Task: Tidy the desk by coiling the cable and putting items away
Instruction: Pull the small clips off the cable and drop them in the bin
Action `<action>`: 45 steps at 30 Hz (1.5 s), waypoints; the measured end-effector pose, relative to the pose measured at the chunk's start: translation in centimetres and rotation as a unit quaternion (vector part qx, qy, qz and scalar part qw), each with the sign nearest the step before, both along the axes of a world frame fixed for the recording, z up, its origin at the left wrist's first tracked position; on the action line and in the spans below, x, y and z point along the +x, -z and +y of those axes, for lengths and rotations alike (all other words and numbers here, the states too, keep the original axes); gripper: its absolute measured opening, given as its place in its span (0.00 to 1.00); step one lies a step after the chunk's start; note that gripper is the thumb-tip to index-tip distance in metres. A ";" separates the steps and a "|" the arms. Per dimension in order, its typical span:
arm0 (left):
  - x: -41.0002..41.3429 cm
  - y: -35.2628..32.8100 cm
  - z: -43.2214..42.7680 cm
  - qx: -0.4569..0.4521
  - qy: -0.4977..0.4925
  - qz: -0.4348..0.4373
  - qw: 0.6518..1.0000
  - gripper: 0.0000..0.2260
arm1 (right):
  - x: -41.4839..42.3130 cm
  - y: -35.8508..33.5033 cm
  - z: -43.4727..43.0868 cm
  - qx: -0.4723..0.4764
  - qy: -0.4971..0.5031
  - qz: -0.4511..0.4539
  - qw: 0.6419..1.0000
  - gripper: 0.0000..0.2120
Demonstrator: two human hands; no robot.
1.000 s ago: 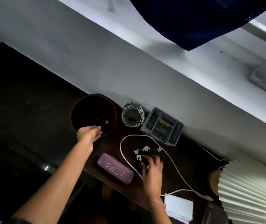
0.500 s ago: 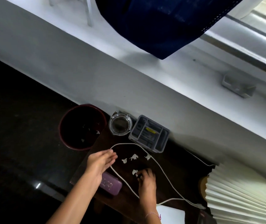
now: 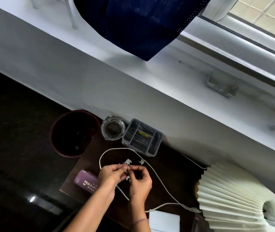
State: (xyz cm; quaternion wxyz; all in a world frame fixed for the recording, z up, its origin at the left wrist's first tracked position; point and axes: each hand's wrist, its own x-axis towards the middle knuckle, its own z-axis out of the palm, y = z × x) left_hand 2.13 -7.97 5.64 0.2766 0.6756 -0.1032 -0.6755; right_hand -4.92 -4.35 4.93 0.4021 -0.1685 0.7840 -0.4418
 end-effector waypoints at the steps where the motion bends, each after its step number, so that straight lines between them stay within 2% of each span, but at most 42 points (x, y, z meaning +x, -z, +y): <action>1: 0.0 -0.1 0.1 -0.003 -0.002 0.005 1.000 0.05 | 0.0 0.0 0.1 0.003 0.000 0.006 1.000 0.10; 7: 0.8 0.0 0.0 0.012 -0.044 0.020 0.999 0.07 | -0.2 0.2 0.5 -0.017 -0.037 -0.015 0.999 0.12; 14: 1.1 -0.7 -0.4 0.009 -0.052 0.058 0.997 0.06 | -0.4 0.2 0.2 -0.041 -0.046 -0.043 0.997 0.10; 20: 1.7 -0.6 -1.1 -0.002 -0.054 0.036 0.998 0.06 | 0.1 -0.3 -0.1 -0.040 -0.100 -0.071 0.992 0.08; 22: 1.8 -0.6 -1.3 0.000 -0.044 0.028 0.999 0.05 | 0.1 -0.5 -0.2 -0.038 -0.101 -0.050 0.993 0.08; 25: 2.0 -0.4 -1.5 0.014 -0.045 0.027 0.999 0.04 | 0.0 -0.5 -0.6 -0.030 -0.086 -0.029 0.995 0.13; 30: 2.1 -0.4 -1.6 0.054 -0.091 0.056 0.993 0.03 | 0.3 -0.7 -1.5 -0.047 -0.086 0.010 0.995 0.16; 33: 2.5 -0.6 -1.6 0.056 -0.108 0.081 0.989 0.02 | 0.9 -0.6 -1.5 -0.071 -0.201 0.125 0.969 0.14; 35: 3.1 -0.7 -1.9 0.047 -0.115 0.073 0.990 0.05 | 1.3 -0.4 -1.5 -0.096 -0.299 0.212 0.925 0.18; 36: 3.6 -0.8 -2.1 0.040 -0.117 0.066 0.990 0.07 | 1.6 -0.4 -1.5 -0.104 -0.331 0.226 0.910 0.21; 39: 5.5 -0.7 -3.0 0.013 -0.126 0.053 0.990 0.14 | 2.7 -0.4 -1.6 -0.113 -0.395 0.195 0.890 0.29; 41: 6.8 -0.6 -3.5 -0.007 -0.122 0.042 0.992 0.13 | 3.7 -0.5 -1.6 -0.113 -0.424 0.138 0.888 0.26; 45: 9.6 -0.2 -5.2 -0.035 -0.142 -0.001 0.989 0.08 | 5.8 -1.2 -2.1 -0.119 -0.337 0.003 0.934 0.17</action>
